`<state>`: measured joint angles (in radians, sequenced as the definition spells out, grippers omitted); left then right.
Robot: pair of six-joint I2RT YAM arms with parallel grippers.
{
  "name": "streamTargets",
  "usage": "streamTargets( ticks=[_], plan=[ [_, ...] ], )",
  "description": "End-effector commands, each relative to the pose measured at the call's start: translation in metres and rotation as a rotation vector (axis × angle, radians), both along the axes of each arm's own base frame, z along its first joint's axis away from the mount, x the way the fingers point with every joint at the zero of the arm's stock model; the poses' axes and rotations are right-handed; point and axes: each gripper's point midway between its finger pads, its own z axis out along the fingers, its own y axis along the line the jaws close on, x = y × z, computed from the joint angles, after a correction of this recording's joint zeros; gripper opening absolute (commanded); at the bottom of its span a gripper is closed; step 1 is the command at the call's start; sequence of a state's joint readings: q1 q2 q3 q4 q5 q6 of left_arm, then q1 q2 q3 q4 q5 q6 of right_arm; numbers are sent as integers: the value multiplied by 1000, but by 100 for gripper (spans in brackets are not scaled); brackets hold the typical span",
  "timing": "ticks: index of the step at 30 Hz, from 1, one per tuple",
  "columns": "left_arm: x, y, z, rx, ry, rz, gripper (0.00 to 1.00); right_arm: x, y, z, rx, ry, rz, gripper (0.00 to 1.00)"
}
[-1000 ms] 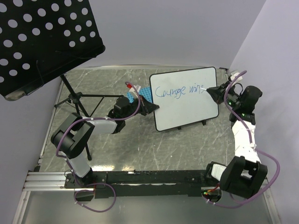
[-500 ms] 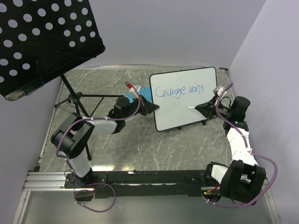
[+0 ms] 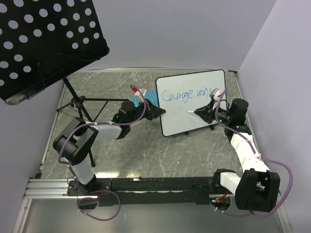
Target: Write a sentence on the whiteboard
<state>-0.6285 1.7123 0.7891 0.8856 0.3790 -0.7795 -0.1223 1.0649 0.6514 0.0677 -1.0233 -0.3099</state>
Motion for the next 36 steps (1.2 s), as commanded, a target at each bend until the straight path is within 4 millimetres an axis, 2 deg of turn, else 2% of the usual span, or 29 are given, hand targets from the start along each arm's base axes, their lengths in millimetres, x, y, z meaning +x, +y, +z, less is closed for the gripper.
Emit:
streamTargets(
  ticks=[1,19,36],
  plan=[
    [-6,-8,7,25,-90,-45,1,12,-1,10,-24,-72,-47,0],
    [-8,-11,8,13,-88,-55,1,26,-5,-5,-36,-19,-94,0],
    [-10,-12,7,9,-89,-60,1,25,12,-3,-27,-5,-48,0]
  ],
)
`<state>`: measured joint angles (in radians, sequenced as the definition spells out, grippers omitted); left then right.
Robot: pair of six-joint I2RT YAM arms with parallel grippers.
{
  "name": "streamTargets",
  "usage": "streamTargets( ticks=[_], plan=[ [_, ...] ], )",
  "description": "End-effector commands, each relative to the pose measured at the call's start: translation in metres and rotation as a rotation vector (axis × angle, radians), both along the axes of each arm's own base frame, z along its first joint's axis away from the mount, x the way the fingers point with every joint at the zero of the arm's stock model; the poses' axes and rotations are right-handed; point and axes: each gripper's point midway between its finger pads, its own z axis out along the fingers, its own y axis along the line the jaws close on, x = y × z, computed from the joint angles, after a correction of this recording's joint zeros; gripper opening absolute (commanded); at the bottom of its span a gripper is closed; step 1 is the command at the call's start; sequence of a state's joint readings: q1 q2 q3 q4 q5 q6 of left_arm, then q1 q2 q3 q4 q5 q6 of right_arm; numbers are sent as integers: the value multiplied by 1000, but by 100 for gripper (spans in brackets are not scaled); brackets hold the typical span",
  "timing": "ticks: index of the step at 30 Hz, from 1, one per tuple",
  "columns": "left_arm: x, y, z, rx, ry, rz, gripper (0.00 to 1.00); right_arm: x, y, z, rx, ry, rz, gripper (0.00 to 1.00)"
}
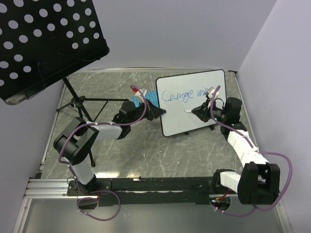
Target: Write a sentence on the whiteboard
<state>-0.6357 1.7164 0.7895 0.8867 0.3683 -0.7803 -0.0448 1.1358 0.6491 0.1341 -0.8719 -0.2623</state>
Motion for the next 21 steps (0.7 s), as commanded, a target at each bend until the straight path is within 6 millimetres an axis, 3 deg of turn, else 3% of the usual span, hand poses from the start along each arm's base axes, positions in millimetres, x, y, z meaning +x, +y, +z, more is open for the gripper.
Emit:
streamTargets(
  ticks=[1,10,21],
  plan=[
    [-9,-9,8,8,-91,-62,1,5,7,16,-4,-52,35,0],
    [-9,-8,9,8,-96,-60,1,-9,8,1,-64,29,109,0],
    [-10,-8,10,11,-97,-60,1,-7,-3,-6,-107,45,67,0]
  ],
)
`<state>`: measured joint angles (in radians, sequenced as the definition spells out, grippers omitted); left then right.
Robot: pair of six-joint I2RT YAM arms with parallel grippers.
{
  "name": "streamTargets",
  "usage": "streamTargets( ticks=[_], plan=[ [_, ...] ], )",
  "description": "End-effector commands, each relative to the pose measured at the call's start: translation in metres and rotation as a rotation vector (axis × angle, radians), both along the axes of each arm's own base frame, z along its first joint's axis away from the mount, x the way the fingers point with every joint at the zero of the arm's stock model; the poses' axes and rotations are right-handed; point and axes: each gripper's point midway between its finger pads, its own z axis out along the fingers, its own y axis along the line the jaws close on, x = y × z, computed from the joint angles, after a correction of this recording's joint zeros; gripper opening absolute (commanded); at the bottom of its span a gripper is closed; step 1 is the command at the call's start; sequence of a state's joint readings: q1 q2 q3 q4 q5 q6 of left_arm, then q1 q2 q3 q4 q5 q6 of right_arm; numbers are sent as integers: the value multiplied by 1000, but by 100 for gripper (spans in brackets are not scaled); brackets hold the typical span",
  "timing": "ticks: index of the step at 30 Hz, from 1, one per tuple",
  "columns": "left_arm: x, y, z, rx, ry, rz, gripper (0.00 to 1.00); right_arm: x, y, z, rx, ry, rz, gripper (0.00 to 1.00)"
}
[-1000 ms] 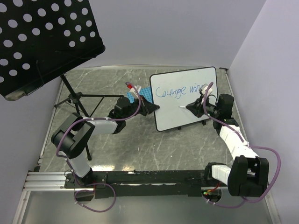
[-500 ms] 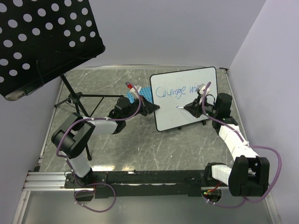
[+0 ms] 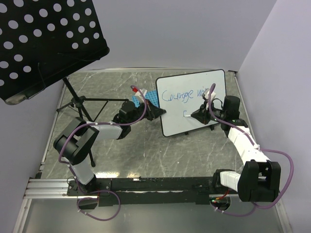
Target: Write a sentence on the whiteboard
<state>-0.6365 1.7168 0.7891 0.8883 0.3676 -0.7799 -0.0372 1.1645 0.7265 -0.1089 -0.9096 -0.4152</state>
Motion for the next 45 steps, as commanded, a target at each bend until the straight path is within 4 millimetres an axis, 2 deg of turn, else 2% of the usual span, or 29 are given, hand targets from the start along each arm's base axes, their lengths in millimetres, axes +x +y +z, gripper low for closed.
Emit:
streamTargets(
  ticks=[1,10,28,33,45],
  plan=[
    [-10,-8,10,10,-97,-60,1,8,-8,8,-39,-43,-23,0],
    [-10,-9,10,12,-97,-65,1,19,-17,20,-44,-94,-93,0],
    [-10,-9,8,12,-95,-65,1,36,-21,45,-21,-167,-147,0],
    [-10,-8,8,12,-95,-63,1,33,-19,40,-27,-148,-127,0],
    [-12,-7,7,14,-94,-63,1,8,-16,19,-64,-62,-60,0]
  ],
)
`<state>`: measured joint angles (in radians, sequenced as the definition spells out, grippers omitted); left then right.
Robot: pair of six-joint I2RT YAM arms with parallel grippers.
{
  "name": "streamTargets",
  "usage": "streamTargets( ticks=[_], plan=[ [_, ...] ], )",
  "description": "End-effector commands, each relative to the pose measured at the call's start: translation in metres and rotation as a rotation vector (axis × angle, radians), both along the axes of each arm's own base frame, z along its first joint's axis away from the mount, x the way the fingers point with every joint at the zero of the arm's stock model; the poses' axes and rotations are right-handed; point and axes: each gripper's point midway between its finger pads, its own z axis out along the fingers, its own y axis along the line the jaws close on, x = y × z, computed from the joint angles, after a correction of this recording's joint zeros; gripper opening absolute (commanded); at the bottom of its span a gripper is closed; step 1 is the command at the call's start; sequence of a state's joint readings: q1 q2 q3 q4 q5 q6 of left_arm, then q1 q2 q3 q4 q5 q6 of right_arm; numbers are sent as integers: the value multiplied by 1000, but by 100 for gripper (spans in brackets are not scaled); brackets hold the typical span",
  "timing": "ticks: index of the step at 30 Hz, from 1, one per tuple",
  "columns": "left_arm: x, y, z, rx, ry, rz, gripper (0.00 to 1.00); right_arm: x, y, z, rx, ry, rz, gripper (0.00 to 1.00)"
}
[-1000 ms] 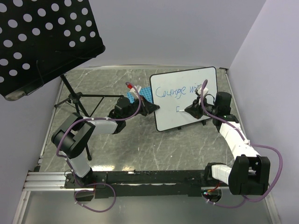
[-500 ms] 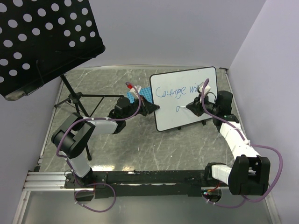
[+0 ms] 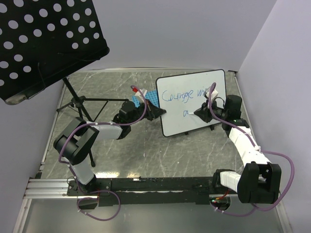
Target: Write a sentence on the whiteboard
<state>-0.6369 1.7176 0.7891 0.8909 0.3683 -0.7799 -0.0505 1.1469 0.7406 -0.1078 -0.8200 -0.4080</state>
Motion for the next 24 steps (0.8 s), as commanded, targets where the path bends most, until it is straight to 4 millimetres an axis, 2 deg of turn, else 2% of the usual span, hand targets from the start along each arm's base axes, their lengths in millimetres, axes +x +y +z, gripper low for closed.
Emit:
streamTargets(
  ticks=[1,5,7,14,17,24],
  plan=[
    [-11,-6,7,15,-93,-61,1,-4,0,13,-29,-35,35,0],
    [-12,-7,8,14,-95,-64,1,-4,-4,11,-46,-35,16,0],
    [-11,-7,8,12,-95,-62,1,-2,-7,17,-46,-50,-6,0],
    [-12,-7,7,15,-95,-62,1,7,-9,54,-10,-140,-32,0],
    [-11,-6,8,14,-95,-62,1,12,-9,64,15,-156,-39,0],
    [-12,-7,6,14,-93,-65,1,35,-15,62,43,-155,-106,0]
  ],
)
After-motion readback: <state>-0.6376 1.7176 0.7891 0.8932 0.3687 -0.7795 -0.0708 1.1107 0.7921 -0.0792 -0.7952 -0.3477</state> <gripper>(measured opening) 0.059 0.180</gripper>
